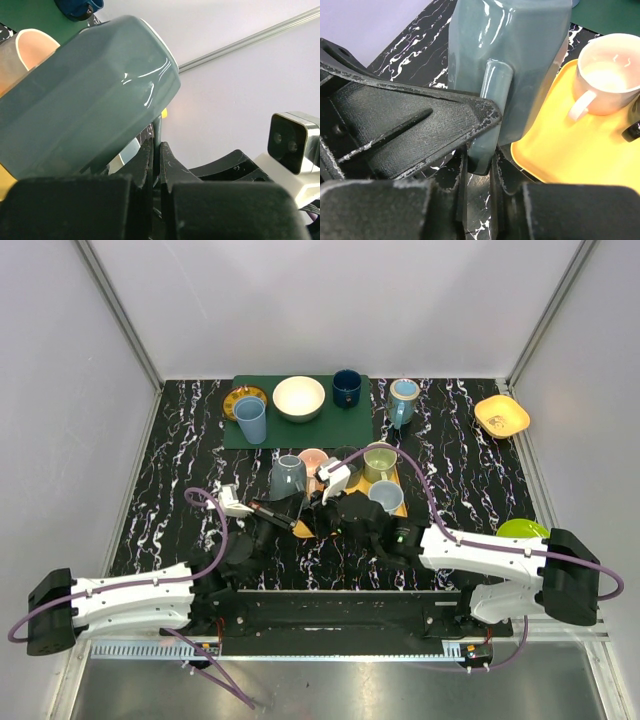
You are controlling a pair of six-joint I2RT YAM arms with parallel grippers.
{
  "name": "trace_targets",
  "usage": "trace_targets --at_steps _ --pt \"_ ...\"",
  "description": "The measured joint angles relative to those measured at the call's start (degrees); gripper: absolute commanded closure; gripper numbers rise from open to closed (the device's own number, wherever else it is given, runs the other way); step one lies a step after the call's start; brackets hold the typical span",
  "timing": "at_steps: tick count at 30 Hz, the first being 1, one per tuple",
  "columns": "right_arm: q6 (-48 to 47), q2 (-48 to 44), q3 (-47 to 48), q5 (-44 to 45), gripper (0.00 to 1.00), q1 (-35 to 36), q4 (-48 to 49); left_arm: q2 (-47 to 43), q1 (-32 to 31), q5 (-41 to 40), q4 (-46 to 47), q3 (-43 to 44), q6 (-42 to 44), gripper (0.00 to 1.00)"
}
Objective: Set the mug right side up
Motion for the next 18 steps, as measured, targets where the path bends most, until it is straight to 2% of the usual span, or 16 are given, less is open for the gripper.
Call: trace_targets --at_steps 1,8,11,16,18 --pt "0.09 0.0 -0.09 0.39 1.0 0.0 0.04 0.02 -0.11 -0.24 0.0 0.0 0.02 1.0" --pt "0.11 -0.52 -0.09 1.16 1.0 0.28 -1.36 -0.68 -0.66 -0.5 -0.55 0.0 0.24 1.0" --pt "-0.39 -1.4 -0.02 0.87 1.0 0.7 -1.99 -2.71 -1.27 0.02 -1.66 -0.04 0.72 0.94" --pt "-2.34 -3.96 0.57 -0.2 1.0 1.22 -3.41 -8.28 -2.69 1.38 -3.34 -0.15 1.57 0.73" --pt "-2.93 -4.81 0.59 1.27 1.0 0.66 -5.22 -11.34 -3.39 2.12 -3.17 -0.15 1.62 0.7"
